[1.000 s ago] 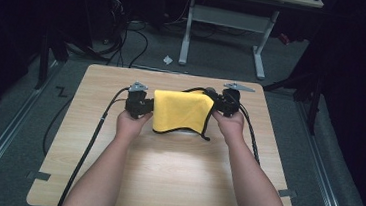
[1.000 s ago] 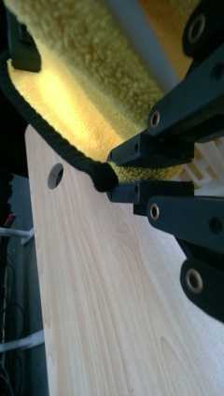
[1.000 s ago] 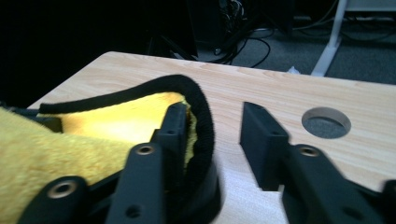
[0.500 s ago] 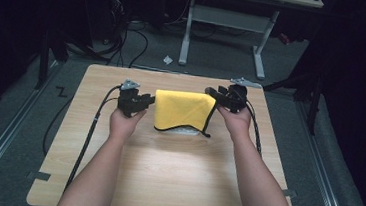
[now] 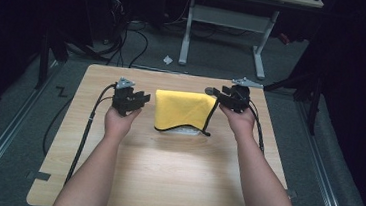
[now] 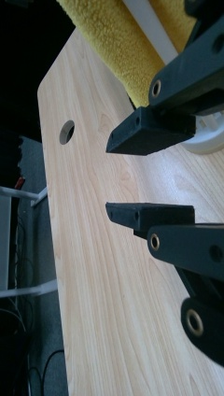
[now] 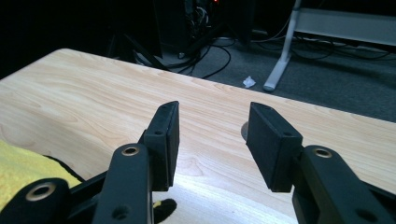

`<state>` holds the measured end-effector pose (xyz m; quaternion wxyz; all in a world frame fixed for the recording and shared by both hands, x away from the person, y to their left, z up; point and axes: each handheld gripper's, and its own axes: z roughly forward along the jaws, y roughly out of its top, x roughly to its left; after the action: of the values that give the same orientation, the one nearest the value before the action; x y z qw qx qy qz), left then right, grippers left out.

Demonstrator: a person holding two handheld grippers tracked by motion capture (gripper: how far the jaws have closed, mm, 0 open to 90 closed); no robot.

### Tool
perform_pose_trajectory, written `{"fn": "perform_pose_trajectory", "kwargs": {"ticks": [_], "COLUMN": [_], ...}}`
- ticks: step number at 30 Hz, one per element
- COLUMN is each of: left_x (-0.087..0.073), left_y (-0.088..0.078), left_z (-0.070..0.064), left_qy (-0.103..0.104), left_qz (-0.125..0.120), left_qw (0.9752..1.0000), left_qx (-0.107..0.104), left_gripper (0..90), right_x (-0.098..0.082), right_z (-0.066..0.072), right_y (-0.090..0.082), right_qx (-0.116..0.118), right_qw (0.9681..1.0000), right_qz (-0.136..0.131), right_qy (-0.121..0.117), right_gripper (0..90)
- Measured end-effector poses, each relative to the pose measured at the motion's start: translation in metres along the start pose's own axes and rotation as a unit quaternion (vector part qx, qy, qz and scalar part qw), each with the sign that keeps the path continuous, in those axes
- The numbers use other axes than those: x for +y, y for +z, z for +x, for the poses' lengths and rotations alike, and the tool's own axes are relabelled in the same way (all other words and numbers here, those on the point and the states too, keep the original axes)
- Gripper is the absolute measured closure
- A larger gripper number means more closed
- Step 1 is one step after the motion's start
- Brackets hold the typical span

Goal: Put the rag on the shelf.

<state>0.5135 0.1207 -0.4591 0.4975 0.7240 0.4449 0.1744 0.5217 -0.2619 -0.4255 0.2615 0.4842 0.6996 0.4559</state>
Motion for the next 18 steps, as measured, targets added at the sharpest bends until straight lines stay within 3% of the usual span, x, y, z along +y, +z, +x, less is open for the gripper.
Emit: {"fn": "perform_pose_trajectory", "kwargs": {"ticks": [4, 10, 18], "left_x": [0.003, 0.006, 0.0], "left_y": [-0.006, -0.018, -0.04], "left_z": [0.002, 0.0, -0.001], "left_qy": [0.0, 0.018, 0.021], "left_qz": [-0.003, -0.009, -0.016], "left_qw": [1.0, 0.9997, 0.9994], "left_qx": [0.007, 0.015, 0.023], "left_gripper": [61.9, 59.0, 54.8], "right_x": [0.001, -0.002, -0.009], "right_z": [0.003, 0.003, -0.002], "right_y": [-0.004, -0.014, -0.039], "right_qx": [-0.007, -0.011, -0.025], "right_qw": [0.9999, 0.9998, 0.9994], "right_qz": [-0.006, -0.011, -0.022], "right_qy": [-0.007, -0.009, -0.013], "right_gripper": [54.4, 52.9, 52.4]}}
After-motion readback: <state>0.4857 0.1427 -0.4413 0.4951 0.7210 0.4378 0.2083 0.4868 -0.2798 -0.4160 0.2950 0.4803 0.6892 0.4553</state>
